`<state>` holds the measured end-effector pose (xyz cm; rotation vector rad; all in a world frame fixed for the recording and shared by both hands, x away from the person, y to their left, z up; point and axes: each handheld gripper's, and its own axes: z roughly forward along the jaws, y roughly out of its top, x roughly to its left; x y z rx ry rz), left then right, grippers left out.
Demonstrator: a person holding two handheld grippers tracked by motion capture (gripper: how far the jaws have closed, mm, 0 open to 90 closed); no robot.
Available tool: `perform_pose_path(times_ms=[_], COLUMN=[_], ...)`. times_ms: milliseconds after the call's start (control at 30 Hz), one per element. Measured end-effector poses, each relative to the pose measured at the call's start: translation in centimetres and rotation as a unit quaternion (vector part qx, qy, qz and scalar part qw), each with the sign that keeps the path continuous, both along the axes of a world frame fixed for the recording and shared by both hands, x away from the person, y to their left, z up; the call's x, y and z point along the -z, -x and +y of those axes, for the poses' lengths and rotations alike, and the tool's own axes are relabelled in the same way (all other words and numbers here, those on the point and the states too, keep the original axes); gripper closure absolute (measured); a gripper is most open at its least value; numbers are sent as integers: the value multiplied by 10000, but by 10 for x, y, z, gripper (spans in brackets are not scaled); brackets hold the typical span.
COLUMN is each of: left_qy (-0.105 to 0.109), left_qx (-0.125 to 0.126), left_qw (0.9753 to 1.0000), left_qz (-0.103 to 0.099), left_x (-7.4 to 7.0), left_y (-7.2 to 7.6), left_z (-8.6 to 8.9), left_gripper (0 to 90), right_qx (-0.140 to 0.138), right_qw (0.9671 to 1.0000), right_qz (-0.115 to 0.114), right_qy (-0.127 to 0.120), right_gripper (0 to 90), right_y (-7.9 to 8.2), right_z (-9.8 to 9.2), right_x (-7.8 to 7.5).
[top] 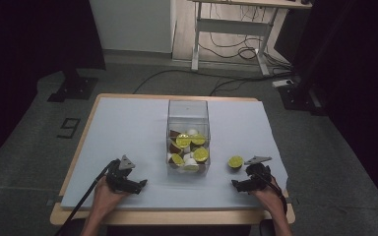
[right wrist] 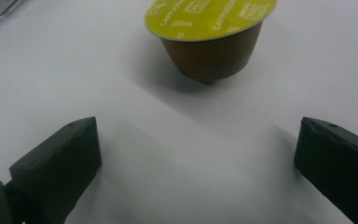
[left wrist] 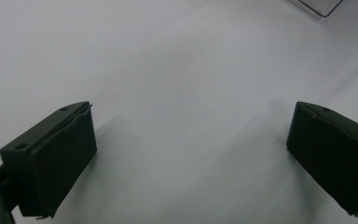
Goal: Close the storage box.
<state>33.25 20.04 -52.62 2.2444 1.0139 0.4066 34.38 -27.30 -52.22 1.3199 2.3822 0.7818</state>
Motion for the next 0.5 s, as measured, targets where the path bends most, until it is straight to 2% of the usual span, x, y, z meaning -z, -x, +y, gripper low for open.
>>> perform_pose_path(times_ms=[167, 200, 267, 367, 500], left_qy=[-2, 28, 73, 318, 439], left_qx=[62, 100, 123, 234, 286], left_qw=[10000, 9999, 9999, 9990, 9980], left_qz=[26, -3, -20, -191, -355], left_x=[-1, -3, -5, -16, -22], left_y=[2, 3, 4, 8, 10], left_z=[-3, -5, -6, -10, -13], left_gripper=[0, 0, 0, 6, 39], right_qx=[40, 32, 11, -29, -143], right_qw=[9999, 9997, 9994, 9987, 9978], right_qz=[-134, -229, -256, -338, -450], right_qy=[-54, -124, -234, -372, -462], right_gripper=[25, 31, 42, 55, 70], right_y=[2, 3, 5, 7, 10], right_z=[0, 0, 1, 2, 4], right_x=[-6, -10, -13, -17, -22])
